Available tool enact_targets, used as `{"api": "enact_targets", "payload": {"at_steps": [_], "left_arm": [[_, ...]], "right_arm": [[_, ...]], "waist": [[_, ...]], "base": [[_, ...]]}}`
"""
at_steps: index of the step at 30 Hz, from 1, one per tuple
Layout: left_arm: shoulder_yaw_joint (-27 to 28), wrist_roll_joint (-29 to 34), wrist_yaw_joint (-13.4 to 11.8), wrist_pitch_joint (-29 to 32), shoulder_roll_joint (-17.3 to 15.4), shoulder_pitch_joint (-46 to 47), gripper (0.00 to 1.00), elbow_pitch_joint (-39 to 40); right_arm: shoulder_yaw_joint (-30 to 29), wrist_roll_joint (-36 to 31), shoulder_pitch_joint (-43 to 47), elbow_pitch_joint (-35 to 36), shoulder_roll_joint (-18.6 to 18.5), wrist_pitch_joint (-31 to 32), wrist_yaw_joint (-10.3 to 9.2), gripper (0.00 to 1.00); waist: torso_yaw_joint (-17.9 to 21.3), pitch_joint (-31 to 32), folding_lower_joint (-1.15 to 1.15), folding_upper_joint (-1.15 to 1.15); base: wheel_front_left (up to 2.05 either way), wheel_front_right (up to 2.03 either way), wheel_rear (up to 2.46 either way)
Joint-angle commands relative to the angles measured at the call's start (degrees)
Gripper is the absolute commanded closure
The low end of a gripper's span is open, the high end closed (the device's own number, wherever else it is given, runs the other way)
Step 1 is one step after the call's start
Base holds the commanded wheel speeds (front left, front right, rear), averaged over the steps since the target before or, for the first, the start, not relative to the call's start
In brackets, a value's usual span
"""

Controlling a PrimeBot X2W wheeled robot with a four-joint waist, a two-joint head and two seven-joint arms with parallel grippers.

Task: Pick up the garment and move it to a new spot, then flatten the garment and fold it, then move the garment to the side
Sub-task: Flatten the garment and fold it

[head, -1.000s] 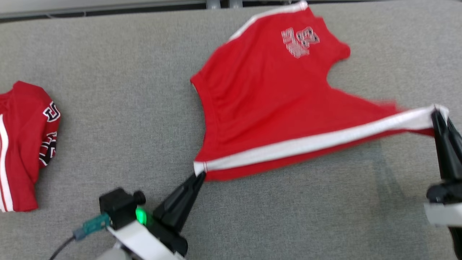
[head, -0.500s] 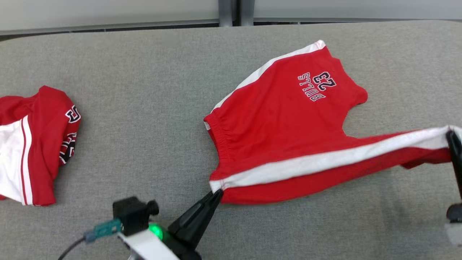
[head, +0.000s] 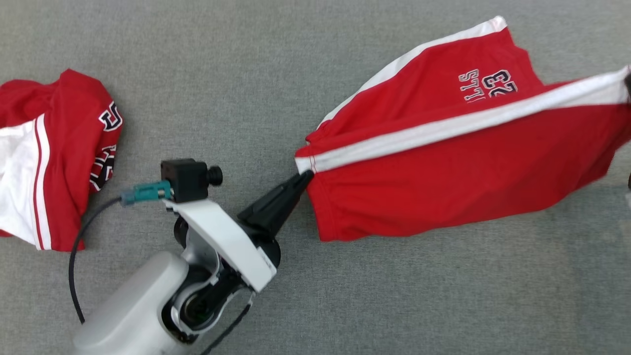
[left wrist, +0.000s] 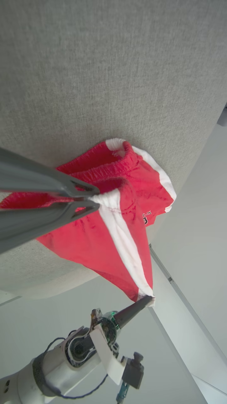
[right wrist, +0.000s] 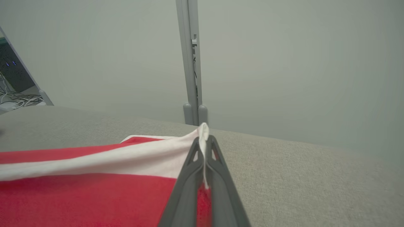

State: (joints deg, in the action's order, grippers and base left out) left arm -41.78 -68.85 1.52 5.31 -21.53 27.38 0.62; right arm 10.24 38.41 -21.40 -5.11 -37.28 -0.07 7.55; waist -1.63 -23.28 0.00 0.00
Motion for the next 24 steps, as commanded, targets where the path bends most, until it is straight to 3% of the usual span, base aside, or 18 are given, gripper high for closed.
{"api": "enact_targets", "payload": {"at_steps": [1, 8, 13, 19, 20, 22, 23, 24], "left_arm": [[0.82, -1.27, 0.49, 0.47, 0.26, 1.71, 1.0, -0.9], [2.83, -2.37, 1.46, 2.08, 1.97, 8.68, 1.0, -5.23], [3.01, -1.52, 1.5, 2.72, 3.02, 13.08, 1.0, -8.87], [2.07, 0.43, 1.39, 2.7, 3.49, 15.46, 1.0, -12.65], [2.01, 0.5, 1.72, 2.45, 3.72, 15.58, 1.0, -13.21], [1.74, 0.84, 2.06, 2.02, 4.08, 15.55, 1.0, -14.33], [1.67, 0.84, 2.11, 1.9, 4.22, 15.42, 0.89, -14.94], [1.37, 1.11, 2.17, 1.43, 4.34, 15.04, 0.08, -15.8]], "right_arm": [[1.01, 0.36, -2.59, -1.0, -0.94, 0.17, -0.12, 1.0], [8.16, 1.48, -16.53, -7.03, -2.94, 2.03, -0.12, 1.0], [13.1, 1.83, -25.84, -13.14, -2.79, 3.49, -0.12, 0.94], [18.25, 2.47, -32.48, -19.52, -1.86, 2.86, -0.12, 0.95], [19.19, 2.81, -33.43, -20.76, -1.56, 2.59, -0.12, 0.91], [20.56, 4.09, -35.0, -23.07, -0.63, 1.66, -0.12, 0.65], [21.08, 4.65, -35.57, -24.07, -0.39, 0.98, -0.12, 0.15], [21.99, 5.62, -36.39, -25.66, 0.03, -1.35, -0.12, 0.0]], "waist": [[-1.14, -1.87, 0.0, 0.0], [-2.17, -6.63, 0.0, 0.0], [-2.79, -9.6, 0.0, 0.0], [-3.38, -11.61, 0.0, 0.0], [-3.44, -11.78, 0.0, 0.0], [-3.52, -11.89, 0.0, 0.0], [-3.52, -11.84, 0.0, 0.0], [-3.45, -11.48, 0.0, 0.0]], "base": [[0.0, 0.0, 0.0], [0.0, 0.0, 0.0], [0.0, 0.0, 0.0], [0.0, 0.0, 0.0], [0.0, 0.0, 0.0], [0.0, 0.0, 0.0], [0.0, 0.0, 0.0], [0.0, 0.0, 0.0]]}}
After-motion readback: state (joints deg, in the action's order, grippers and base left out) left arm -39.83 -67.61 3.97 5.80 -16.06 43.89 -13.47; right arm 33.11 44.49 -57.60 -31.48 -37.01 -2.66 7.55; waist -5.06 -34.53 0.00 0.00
